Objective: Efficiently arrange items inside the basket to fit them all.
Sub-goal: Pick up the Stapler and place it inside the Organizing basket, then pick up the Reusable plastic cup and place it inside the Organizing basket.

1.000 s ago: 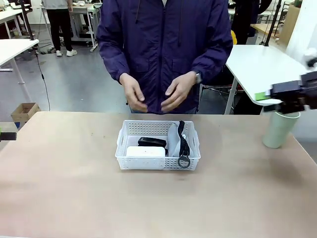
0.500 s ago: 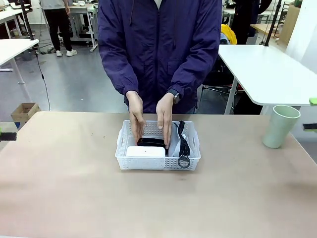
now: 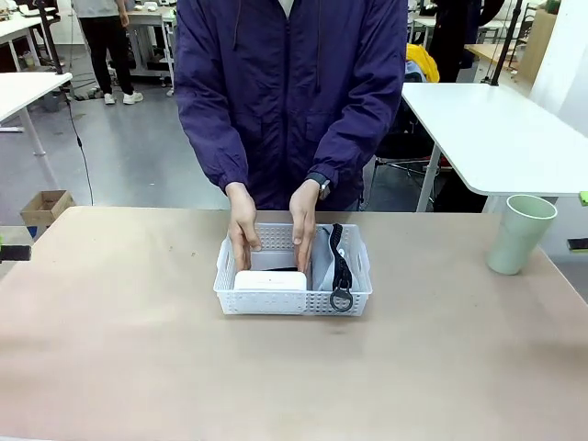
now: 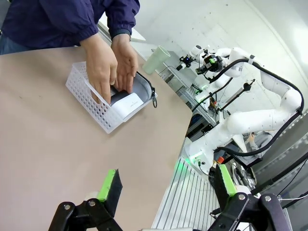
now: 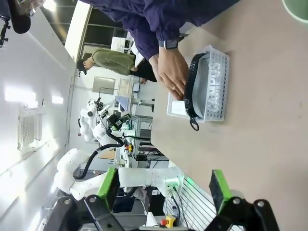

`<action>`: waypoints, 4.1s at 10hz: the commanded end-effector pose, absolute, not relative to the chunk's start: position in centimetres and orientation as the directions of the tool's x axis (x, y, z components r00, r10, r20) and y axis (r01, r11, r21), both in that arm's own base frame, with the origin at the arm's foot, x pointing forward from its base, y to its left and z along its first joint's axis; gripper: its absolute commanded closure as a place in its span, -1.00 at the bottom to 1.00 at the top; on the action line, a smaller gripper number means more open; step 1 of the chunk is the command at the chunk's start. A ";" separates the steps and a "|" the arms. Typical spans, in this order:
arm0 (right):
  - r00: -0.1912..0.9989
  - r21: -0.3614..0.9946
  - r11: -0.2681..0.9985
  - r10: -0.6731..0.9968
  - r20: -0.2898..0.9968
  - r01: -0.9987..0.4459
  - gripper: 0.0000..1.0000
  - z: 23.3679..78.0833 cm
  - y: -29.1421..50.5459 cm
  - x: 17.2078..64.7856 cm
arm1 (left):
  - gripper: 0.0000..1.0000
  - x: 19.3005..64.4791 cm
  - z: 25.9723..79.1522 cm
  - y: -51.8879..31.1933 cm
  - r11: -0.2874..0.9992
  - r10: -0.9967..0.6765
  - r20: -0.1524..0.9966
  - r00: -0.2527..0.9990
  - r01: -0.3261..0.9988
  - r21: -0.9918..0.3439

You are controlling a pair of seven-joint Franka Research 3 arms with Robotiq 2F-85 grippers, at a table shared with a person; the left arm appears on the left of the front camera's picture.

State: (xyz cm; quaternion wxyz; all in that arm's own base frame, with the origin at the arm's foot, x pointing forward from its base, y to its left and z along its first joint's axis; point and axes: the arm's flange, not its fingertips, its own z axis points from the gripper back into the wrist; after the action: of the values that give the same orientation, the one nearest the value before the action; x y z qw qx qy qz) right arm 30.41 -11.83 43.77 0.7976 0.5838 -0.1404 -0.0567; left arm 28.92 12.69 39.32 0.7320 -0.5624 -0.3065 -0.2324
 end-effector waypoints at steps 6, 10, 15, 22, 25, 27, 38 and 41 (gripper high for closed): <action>0.951 0.950 0.299 -0.256 0.172 -0.091 -1.00 44.2 -11.5 30.6 | -1.00 28.7 39.6 12.5 0.257 0.005 0.710 0.704 0.685 -0.682; 0.951 0.950 0.299 -0.256 0.172 -0.091 -1.00 44.2 -11.5 30.6 | -1.00 28.7 39.6 12.5 0.257 0.005 0.710 0.704 0.685 -0.682; 0.806 0.762 0.437 -0.128 0.578 -0.477 -1.00 42.1 -15.6 28.9 | -1.00 28.7 39.6 12.5 0.257 0.005 0.710 0.704 0.685 -0.682; 0.469 0.009 0.915 0.199 0.861 -0.404 -1.00 35.4 -22.6 30.1 | -1.00 28.7 39.6 12.5 0.257 0.005 0.710 0.704 0.685 -0.682; 0.479 0.043 0.899 0.191 0.857 -0.435 -1.00 38.2 -25.7 29.9 | -1.00 28.7 39.6 12.5 0.257 0.005 0.710 0.704 0.685 -0.682; 0.495 0.059 0.908 0.171 0.852 -0.416 -1.00 37.3 -25.6 30.3 | -1.00 28.7 39.6 12.5 0.257 0.005 0.710 0.704 0.685 -0.682; 0.457 0.018 0.864 0.248 0.854 -0.503 -1.00 22.7 -21.1 39.5 | -1.00 28.7 39.6 12.5 0.257 0.005 0.710 0.704 0.685 -0.682; 0.458 0.091 0.852 0.184 0.870 -0.515 -1.00 21.4 -20.7 40.8 | -1.00 28.7 39.6 12.5 0.257 0.005 0.710 0.704 0.685 -0.682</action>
State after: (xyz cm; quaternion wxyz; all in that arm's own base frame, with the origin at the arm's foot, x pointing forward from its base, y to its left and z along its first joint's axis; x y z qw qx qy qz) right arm 40.33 -20.78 22.27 0.8440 0.1756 -0.4608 0.2109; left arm 28.92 12.68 39.31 0.7320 -0.5625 -0.3063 -0.2323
